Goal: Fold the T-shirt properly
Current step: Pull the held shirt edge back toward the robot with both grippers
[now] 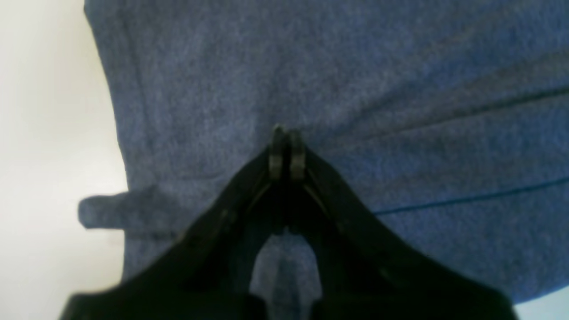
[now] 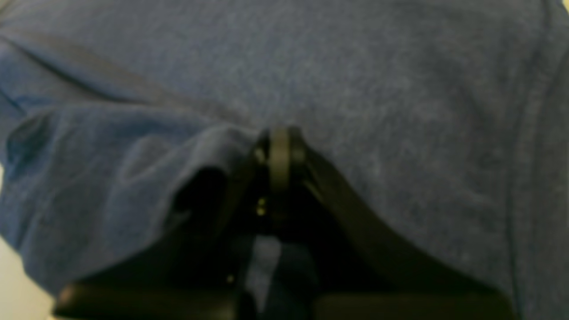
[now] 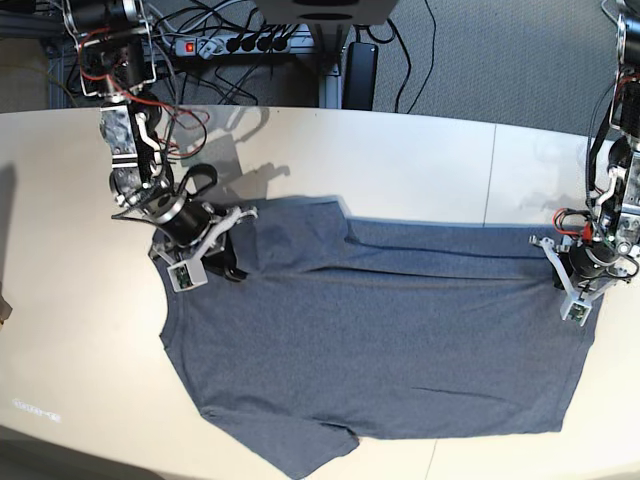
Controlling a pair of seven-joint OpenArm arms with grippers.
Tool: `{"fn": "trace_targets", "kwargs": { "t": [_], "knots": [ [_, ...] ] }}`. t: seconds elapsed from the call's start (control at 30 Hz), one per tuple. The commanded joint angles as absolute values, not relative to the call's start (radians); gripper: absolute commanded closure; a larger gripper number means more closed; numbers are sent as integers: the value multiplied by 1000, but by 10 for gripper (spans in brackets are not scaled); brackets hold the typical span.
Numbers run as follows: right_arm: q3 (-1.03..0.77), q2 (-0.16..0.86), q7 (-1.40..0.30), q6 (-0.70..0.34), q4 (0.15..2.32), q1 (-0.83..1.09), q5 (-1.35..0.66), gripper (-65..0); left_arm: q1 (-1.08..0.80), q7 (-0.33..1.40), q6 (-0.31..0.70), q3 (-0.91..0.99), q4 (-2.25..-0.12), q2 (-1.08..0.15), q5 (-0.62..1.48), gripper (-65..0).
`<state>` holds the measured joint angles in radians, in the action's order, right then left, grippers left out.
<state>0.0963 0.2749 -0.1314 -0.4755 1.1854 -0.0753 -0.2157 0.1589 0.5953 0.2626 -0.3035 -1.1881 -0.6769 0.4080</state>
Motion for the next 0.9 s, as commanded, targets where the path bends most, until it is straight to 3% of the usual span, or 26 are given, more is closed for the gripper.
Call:
{"fn": "trace_targets", "kwargs": {
  "t": [0.0,0.43,0.87],
  "knots": [
    [93,300,-182,-475,1215,-60,-214,0,133,644,265,-294,-1221,-696,403,0],
    [83,448,-245,-475,1430,149,-307,0,-217,648,265,-49,-1588,-698,398,0],
    [-68,454,-245,-475,1573,331,-334,0,-353,647,266,-18,-1762,-694,398,0]
  ]
}}
